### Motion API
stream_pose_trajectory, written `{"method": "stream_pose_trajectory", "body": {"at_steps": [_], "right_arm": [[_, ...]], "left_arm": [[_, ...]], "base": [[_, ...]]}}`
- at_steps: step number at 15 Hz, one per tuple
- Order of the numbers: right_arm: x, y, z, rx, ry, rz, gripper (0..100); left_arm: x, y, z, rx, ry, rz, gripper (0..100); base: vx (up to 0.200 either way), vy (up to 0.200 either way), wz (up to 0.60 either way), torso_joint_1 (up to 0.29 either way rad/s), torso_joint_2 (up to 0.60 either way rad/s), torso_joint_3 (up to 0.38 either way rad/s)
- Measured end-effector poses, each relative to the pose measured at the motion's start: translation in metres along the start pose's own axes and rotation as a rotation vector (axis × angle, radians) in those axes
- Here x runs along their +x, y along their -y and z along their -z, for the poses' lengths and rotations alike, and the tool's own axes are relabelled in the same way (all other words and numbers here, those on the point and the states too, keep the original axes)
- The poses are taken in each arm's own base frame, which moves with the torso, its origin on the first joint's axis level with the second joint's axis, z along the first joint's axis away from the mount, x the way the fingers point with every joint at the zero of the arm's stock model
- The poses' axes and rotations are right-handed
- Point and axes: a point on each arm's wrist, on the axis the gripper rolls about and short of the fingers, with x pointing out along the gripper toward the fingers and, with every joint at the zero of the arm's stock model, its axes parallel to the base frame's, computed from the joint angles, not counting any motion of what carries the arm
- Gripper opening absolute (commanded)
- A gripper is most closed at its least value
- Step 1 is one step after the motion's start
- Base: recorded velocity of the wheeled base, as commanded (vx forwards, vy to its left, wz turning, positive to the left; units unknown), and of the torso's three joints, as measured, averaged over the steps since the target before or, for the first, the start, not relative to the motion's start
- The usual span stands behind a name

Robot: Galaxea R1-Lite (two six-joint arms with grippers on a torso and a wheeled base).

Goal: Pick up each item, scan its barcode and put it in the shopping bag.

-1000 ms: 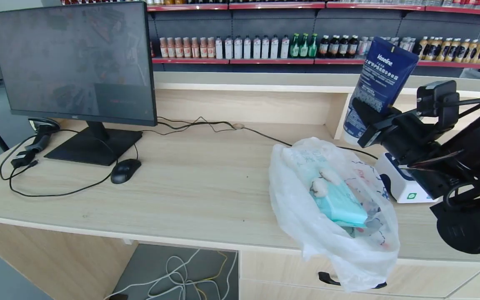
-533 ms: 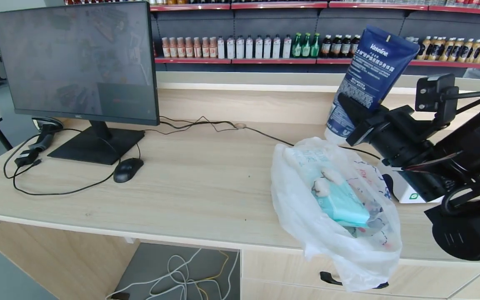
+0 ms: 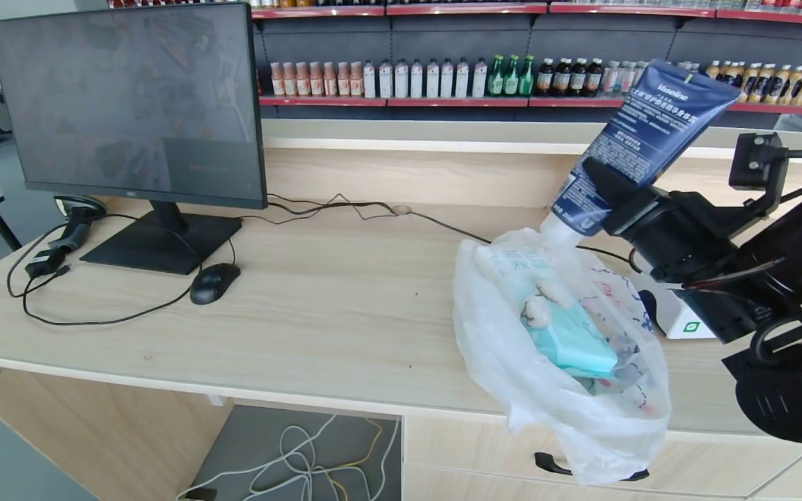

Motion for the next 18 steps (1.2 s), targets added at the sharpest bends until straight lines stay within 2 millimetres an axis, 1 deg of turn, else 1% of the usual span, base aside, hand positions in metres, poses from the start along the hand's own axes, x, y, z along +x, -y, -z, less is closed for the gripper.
{"method": "stream_pose_trajectory", "body": {"at_steps": [3, 5, 6, 9, 11, 15, 18], "right_arm": [[-0.02, 0.008, 0.013, 0.138, -0.075, 0.075, 0], [-0.033, 0.008, 0.023, 0.223, -0.127, 0.112, 0], [-0.034, 0.004, 0.026, 0.27, -0.131, 0.116, 0], [-0.026, -0.014, 0.031, 0.446, -0.064, 0.17, 0], [-0.026, -0.022, 0.037, 0.519, -0.067, 0.18, 0], [-0.034, -0.035, 0.049, 0.628, -0.119, 0.176, 0], [-0.034, -0.035, 0.056, 0.656, -0.136, 0.186, 0]], "left_arm": [[0.0, 0.0, 0.0, -0.001, 0.002, 0.0, 0], [0.0, 0.0, 0.0, -0.002, 0.004, 0.0, 0], [0.0, 0.0, 0.0, -0.002, 0.004, 0.0, 0], [0.0, 0.0, -0.001, -0.005, 0.009, -0.001, 0], [0.0, 0.0, -0.001, -0.006, 0.009, -0.001, 0], [0.0, 0.0, -0.001, -0.007, 0.009, -0.001, 0], [0.0, 0.0, -0.001, -0.007, 0.009, -0.001, 0]], "base": [[0.0, 0.0, 0.0, 0.0, 0.0, 0.0], [0.0, 0.0, 0.0, 0.0, 0.0, 0.0], [0.0, 0.0, 0.0, 0.0, 0.0, 0.0], [0.0, 0.0, 0.0, 0.0, 0.0, 0.0], [0.0, 0.0, 0.0, 0.0, 0.0, 0.0], [0.0, 0.0, 0.0, 0.0, 0.0, 0.0], [0.0, 0.0, 0.0, 0.0, 0.0, 0.0]]}}
